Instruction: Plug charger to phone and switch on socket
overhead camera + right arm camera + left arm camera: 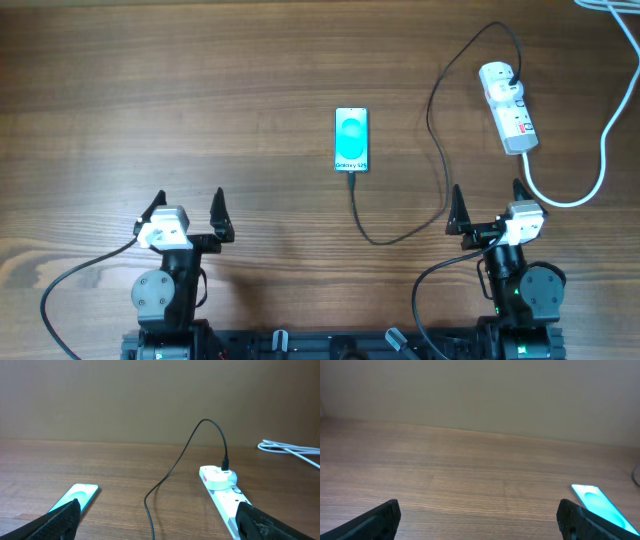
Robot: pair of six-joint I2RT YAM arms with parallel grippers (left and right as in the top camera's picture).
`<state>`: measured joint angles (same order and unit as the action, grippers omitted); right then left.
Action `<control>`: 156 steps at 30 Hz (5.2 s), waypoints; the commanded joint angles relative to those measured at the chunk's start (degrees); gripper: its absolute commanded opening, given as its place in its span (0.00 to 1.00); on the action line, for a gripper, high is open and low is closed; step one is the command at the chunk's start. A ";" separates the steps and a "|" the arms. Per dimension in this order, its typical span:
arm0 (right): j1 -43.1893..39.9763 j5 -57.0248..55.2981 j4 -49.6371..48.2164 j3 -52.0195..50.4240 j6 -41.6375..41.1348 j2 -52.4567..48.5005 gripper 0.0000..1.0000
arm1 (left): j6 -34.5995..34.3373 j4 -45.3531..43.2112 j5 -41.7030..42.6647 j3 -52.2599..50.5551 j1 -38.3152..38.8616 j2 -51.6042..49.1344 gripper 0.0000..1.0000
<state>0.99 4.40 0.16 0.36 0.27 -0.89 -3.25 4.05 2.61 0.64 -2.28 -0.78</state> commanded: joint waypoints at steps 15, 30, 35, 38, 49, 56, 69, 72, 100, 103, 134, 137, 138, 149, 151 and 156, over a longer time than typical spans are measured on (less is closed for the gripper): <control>0.07 -0.76 -0.15 -0.04 -0.28 0.68 1.00 | 4.81 0.46 -2.25 -0.33 -0.04 0.61 1.00; 0.07 -0.76 -0.15 -0.04 -0.28 0.68 1.00 | 5.84 0.48 -2.25 -0.33 0.31 0.61 1.00; 0.07 -0.76 -0.15 -0.04 -0.28 0.68 1.00 | 5.84 0.48 -2.95 -0.33 0.31 0.61 1.00; 0.07 -0.76 -0.15 -0.04 -0.28 0.68 1.00 | 5.84 0.48 -2.89 -0.33 0.31 0.61 1.00; 0.07 -0.76 -0.15 -0.04 -0.28 0.68 1.00 | 5.84 0.26 -2.64 -0.33 0.31 0.61 1.00; 0.07 -0.76 -0.15 -0.04 -0.26 0.68 1.00 | 5.84 0.26 -2.67 -0.33 0.28 0.50 1.00; 0.07 -0.76 -0.15 -0.04 -0.31 0.68 1.00 | 5.84 0.24 -2.64 -0.33 0.28 0.50 1.00; 0.07 -0.76 -0.15 -0.04 -0.31 0.68 1.00 | 5.84 0.24 -2.64 -0.33 0.28 0.50 1.00; 0.07 -0.76 -0.17 -0.04 -0.28 0.68 1.00 | 5.84 0.24 -2.64 -0.33 0.28 0.50 1.00; 0.07 -0.76 -0.17 -0.07 -0.28 0.68 1.00 | 5.84 0.24 -2.64 -0.33 0.28 0.50 1.00; 0.07 -0.76 -0.17 -0.04 -0.31 0.68 1.00 | 5.84 0.24 -2.64 -0.33 0.28 0.50 1.00; 0.07 -0.76 -0.17 -0.04 -0.28 0.68 1.00 | 5.84 0.24 -2.64 -0.33 0.28 0.50 1.00; 0.07 -0.76 -0.17 -0.04 -0.28 0.68 1.00 | 5.84 0.24 -2.64 -0.33 0.28 0.50 1.00; 0.07 -0.76 -0.17 -0.04 -0.28 0.68 1.00 | 5.84 0.24 -2.64 -0.33 0.28 0.50 1.00; 0.07 -0.76 -0.17 -0.04 -0.31 0.68 1.00 | 5.84 0.24 -2.64 -0.33 0.28 0.50 1.00; 0.07 -0.76 -0.17 -0.04 -0.31 0.68 1.00 | 5.84 0.24 -2.67 -0.33 0.28 0.50 1.00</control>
<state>0.99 4.40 0.16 0.36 0.27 -0.89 1.48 4.27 -0.16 0.64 -2.26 -0.78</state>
